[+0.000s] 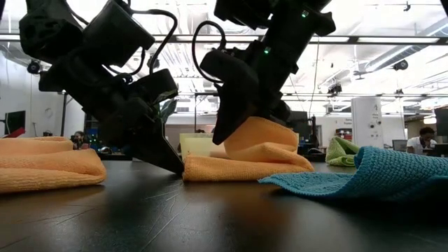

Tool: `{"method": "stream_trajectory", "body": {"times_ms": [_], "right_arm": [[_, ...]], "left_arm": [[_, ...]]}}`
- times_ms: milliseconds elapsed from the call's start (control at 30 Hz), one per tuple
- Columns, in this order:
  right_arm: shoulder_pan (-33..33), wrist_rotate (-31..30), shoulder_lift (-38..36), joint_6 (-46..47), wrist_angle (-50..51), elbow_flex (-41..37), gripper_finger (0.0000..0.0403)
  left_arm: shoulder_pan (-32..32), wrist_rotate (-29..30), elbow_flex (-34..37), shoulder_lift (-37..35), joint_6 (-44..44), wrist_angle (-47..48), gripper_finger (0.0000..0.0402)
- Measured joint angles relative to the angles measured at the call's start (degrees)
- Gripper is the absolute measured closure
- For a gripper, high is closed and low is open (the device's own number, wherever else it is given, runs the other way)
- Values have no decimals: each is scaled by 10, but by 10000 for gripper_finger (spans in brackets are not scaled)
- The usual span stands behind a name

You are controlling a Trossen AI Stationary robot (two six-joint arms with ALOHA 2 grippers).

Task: Fold microfiber towels
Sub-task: Fold the top yellow towel on the table

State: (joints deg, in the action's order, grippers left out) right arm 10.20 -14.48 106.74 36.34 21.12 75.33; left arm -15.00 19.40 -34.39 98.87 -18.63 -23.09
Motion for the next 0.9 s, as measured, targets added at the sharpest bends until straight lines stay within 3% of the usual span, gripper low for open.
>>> {"method": "stream_trajectory", "body": {"times_ms": [133, 300, 600, 767, 900], "right_arm": [[1, 28, 0, -26, -2, 0, 227], [7, 21, 0, -2, -4, 0, 233], [7, -5, 0, 16, -11, 0, 150], [6, 67, 0, -2, -15, 0, 106], [6, 65, -5, 2, -8, 2, 89]], "left_arm": [[0, 0, 0, 0, 0, -1, 314], [0, 0, 0, 0, 0, -3, 314], [0, 0, 0, 0, 0, -4, 314], [0, 0, 0, 0, 0, -4, 314], [0, 0, 0, 0, 0, -4, 314]]}}
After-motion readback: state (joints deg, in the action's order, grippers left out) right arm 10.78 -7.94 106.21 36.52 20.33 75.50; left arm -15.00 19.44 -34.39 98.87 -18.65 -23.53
